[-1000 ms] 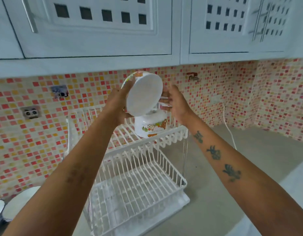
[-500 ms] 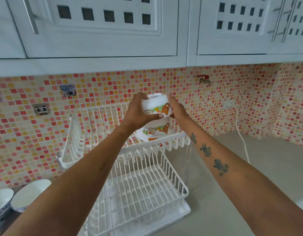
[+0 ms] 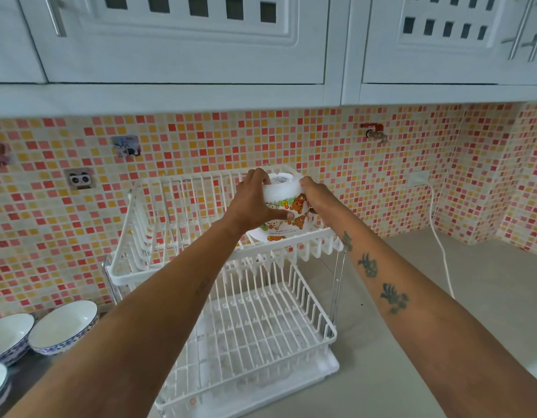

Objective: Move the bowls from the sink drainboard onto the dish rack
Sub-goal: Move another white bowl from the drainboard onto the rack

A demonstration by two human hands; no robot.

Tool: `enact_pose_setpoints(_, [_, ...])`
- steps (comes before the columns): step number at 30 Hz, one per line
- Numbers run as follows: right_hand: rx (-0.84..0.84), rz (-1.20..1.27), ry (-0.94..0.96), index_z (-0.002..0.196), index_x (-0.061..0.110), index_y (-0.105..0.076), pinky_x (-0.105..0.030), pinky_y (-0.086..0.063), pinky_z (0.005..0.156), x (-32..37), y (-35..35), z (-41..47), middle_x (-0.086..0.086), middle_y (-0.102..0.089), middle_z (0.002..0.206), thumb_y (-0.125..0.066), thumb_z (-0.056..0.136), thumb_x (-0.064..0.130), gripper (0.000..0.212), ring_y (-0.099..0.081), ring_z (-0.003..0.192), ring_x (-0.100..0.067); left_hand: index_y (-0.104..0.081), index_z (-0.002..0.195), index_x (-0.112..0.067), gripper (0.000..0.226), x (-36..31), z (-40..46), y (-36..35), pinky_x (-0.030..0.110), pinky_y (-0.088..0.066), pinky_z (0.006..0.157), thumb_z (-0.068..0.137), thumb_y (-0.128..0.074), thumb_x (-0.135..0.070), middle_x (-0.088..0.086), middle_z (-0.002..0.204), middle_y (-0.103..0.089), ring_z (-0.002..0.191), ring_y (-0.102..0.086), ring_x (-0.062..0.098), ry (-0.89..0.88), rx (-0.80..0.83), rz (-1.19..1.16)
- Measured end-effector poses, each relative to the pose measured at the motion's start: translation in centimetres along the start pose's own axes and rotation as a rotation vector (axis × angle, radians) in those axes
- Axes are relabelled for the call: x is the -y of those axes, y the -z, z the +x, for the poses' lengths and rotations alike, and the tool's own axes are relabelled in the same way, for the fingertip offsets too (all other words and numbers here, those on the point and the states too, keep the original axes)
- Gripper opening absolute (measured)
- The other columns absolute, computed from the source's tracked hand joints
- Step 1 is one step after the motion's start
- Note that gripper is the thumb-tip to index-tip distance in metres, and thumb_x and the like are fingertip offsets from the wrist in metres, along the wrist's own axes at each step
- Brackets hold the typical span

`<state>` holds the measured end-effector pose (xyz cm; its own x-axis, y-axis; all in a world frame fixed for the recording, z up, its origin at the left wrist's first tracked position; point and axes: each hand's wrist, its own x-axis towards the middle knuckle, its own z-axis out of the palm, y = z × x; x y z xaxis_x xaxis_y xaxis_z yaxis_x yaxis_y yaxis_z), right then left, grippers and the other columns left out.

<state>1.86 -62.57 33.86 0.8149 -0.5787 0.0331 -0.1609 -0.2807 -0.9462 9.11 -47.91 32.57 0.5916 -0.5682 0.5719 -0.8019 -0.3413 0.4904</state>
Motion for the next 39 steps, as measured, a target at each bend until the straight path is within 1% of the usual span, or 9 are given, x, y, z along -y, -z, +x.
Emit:
enact_pose_setpoints(4, [0.011,-0.094,-0.042,0.127,0.013,-0.055,-0.032,-0.045,0.075,-0.4,-0.3,0.0,-0.008,-0.065,0.111,-0.039,0.086,0.067,0.070,-0.062,0.094,-0.023,-0.045,0.113,-0.008,0.085,0.1,-0.2,-0.1,0.035,-0.042,0.081,0.051,-0.092,-0.041,0.009,0.120,-0.048,0.105,-0.048,0.031,-0.034,0.063,0.073])
enact_pose_setpoints(11, [0.016,-0.110,-0.046,0.124,0.011,-0.056,-0.028,-0.038,0.059,-0.5,-0.4,-0.1,-0.001,-0.056,0.079,-0.042,0.090,0.056,0.058,-0.052,0.067,-0.015,-0.043,0.115,-0.009,0.087,0.1,-0.6,-0.1,0.039,-0.043,0.089,0.050,-0.092,-0.041,0.010,0.123,-0.044,0.110,-0.044,0.031,-0.031,0.108,0.107])
enact_pose_setpoints(20, [-0.065,-0.150,-0.006,0.126,0.007,-0.054,-0.027,-0.035,0.053,-0.3,-0.6,-0.4,-0.002,-0.056,0.084,-0.045,0.089,0.053,0.060,-0.050,0.064,-0.013,-0.042,0.119,-0.009,0.084,0.1,-0.7,0.0,0.042,-0.043,0.095,0.058,-0.088,-0.044,0.009,0.128,-0.042,0.115,-0.042,0.031,-0.017,0.120,0.102])
enact_pose_setpoints(24, [-0.263,-0.245,0.153,0.101,0.000,-0.064,-0.025,-0.034,0.049,0.1,-1.0,-0.9,-0.008,-0.061,0.082,-0.051,0.089,0.042,0.046,-0.054,0.061,-0.019,-0.037,0.128,-0.006,0.091,0.0,-0.8,-0.1,0.044,-0.042,0.101,0.062,-0.086,-0.045,0.012,0.134,-0.036,0.121,-0.040,0.031,-0.006,0.116,0.071])
enact_pose_setpoints(26, [-0.374,-0.266,0.270,0.082,0.001,-0.063,-0.025,-0.037,0.057,0.3,-1.3,-1.1,-0.010,-0.060,0.078,-0.049,0.090,0.037,0.040,-0.056,0.068,-0.024,-0.035,0.132,-0.005,0.088,-0.1,-0.9,0.3,0.038,-0.039,0.104,0.068,-0.082,-0.045,0.012,0.137,-0.034,0.124,-0.037,0.029,0.019,0.081,0.030])
enact_pose_setpoints(29, [-0.450,-0.185,0.423,0.068,0.017,-0.052,-0.027,-0.036,0.069,1.0,-2.0,-2.0,-0.008,-0.059,0.085,-0.049,0.090,0.028,0.025,-0.055,0.082,-0.020,-0.040,0.124,-0.002,0.061,-0.4,-1.3,1.6,0.032,-0.036,0.099,0.087,-0.064,-0.043,0.014,0.131,-0.038,0.120,-0.039,0.027,0.060,-0.015,-0.040])
enact_pose_setpoints(32, [-0.436,-0.083,0.542,0.061,0.019,-0.053,-0.022,-0.035,0.062,2.6,-4.4,-3.5,-0.006,-0.062,0.080,-0.050,0.089,0.019,0.028,-0.054,0.075,-0.017,-0.042,0.115,0.000,0.043,-0.1,-2.0,3.3,0.033,-0.038,0.093,0.097,-0.048,-0.038,0.015,0.121,-0.043,0.112,-0.044,0.029,0.137,-0.097,-0.131])
enact_pose_setpoints(36, [-0.414,0.109,0.663,0.071,-0.002,-0.061,-0.027,-0.041,0.057,6.7,-9.5,-5.6,-0.013,-0.062,0.071,-0.051,0.087,0.016,0.026,-0.051,0.063,-0.020,-0.044,0.102,-0.007,0.029,0.7,-3.7,7.4,0.030,-0.039,0.084,0.100,-0.041,-0.036,0.006,0.104,-0.049,0.095,-0.049,0.018,0.275,-0.292,-0.318])
enact_pose_setpoints(39, [-0.312,0.257,0.742,0.065,0.010,-0.058,-0.019,-0.037,0.055,10.5,-14.0,-8.0,0.003,-0.052,0.060,-0.052,0.085,0.012,0.021,-0.045,0.055,-0.002,-0.044,0.096,-0.009,0.024,1.5,-5.7,12.3,0.024,-0.035,0.075,0.103,-0.037,-0.031,-0.005,0.087,-0.044,0.078,-0.044,0.007,0.321,-0.464,-0.390])
